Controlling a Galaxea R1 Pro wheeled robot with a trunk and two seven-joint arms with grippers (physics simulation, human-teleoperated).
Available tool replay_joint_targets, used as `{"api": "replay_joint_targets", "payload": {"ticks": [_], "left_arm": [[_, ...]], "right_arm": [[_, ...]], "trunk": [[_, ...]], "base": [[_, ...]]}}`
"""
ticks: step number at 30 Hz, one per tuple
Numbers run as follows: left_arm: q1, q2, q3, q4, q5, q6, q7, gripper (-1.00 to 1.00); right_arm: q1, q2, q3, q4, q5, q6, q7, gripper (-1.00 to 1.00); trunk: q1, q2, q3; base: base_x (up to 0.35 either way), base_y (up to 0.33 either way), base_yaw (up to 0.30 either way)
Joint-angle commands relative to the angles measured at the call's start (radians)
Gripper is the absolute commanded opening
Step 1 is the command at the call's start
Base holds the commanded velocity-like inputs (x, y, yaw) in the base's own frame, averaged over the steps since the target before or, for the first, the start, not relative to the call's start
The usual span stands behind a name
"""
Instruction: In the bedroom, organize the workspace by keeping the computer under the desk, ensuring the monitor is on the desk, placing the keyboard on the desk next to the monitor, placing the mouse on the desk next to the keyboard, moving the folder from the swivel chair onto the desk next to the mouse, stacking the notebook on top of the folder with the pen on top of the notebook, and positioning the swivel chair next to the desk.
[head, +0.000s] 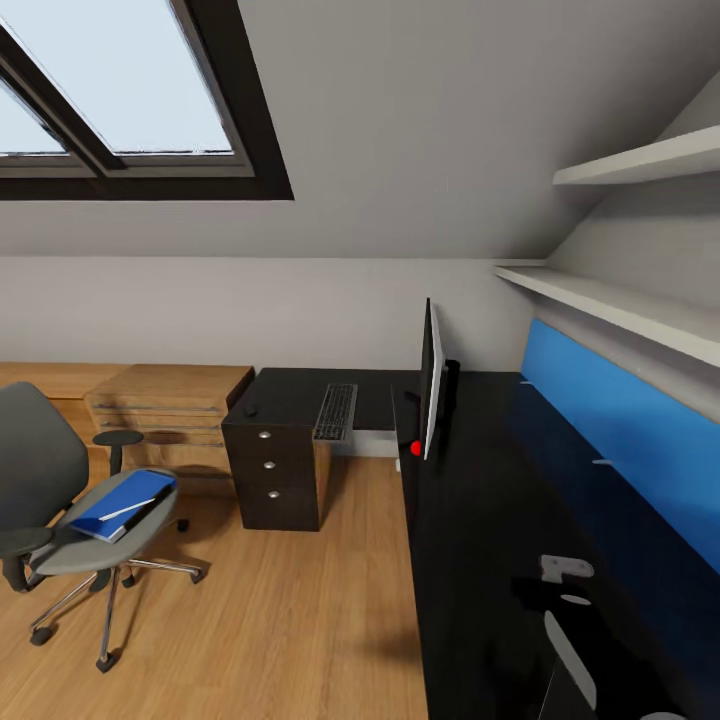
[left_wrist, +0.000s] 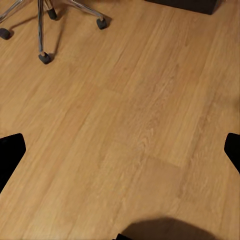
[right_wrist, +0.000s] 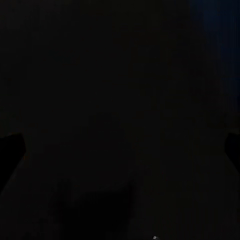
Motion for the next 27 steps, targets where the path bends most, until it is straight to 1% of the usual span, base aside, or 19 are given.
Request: {"api": "replay_joint_targets", "payload": {"ticks": [1,4,7,12,16,18,20,21,24,27], "left_arm": [[0.000,0.001,-0.006,-0.001,0.010,-0.005,0.006,1.00],[0.000,0.001,-0.006,-0.001,0.010,-0.006,0.006,1.00],[0.000,0.001,-0.006,-0.001,0.010,-0.006,0.006,1.00],[0.000,0.001,-0.006,-0.001,0.010,-0.006,0.007,1.00],[0.000,0.001,-0.006,-0.001,0.010,-0.006,0.007,1.00],[0.000,0.001,-0.006,-0.001,0.010,-0.007,0.006,1.00],[0.000,0.001,-0.006,-0.001,0.010,-0.007,0.006,1.00],[0.000,0.001,-0.007,-0.001,0.010,-0.007,0.006,1.00],[0.000,0.001,-0.007,-0.001,0.010,-0.007,0.006,1.00],[0.000,0.001,-0.008,-0.032,0.010,-0.007,0.006,1.00]], "right_arm": [[-0.001,-0.003,0.004,-0.001,-0.010,0.004,-0.006,1.00],[-0.002,-0.010,0.004,0.016,-0.011,0.000,0.014,1.00],[-0.006,-0.011,0.004,0.029,-0.010,-0.004,0.020,1.00],[-0.016,-0.012,0.004,0.039,-0.010,-0.010,0.023,1.00],[-0.026,-0.012,0.004,0.068,-0.011,-0.012,0.024,1.00],[-0.041,-0.012,0.004,0.103,-0.011,-0.014,0.024,1.00],[-0.055,-0.012,0.004,0.132,-0.010,-0.027,0.026,1.00],[-0.069,-0.012,0.004,0.160,-0.010,-0.048,0.031,1.00],[-0.083,-0.012,0.004,0.193,-0.009,-0.066,0.039,1.00],[-0.094,-0.012,0.004,0.218,-0.009,-0.076,0.065,1.00]], "trunk": [[0.000,-0.002,-0.002],[0.000,-0.002,-0.002],[0.000,-0.002,-0.002],[0.000,-0.002,-0.002],[0.000,-0.002,-0.002],[0.000,-0.002,-0.002],[0.000,-0.002,-0.002],[0.000,-0.002,-0.002],[0.000,-0.002,-0.002],[0.000,-0.002,-0.002]], "base": [[0.000,0.000,0.000],[0.000,0.000,0.000],[-0.049,-0.003,0.000],[-0.211,-0.099,0.000],[-0.149,-0.156,0.000],[-0.058,-0.185,0.000],[-0.077,-0.256,0.000],[-0.070,-0.276,0.000],[-0.040,-0.196,0.000],[-0.010,-0.051,0.000]]}}
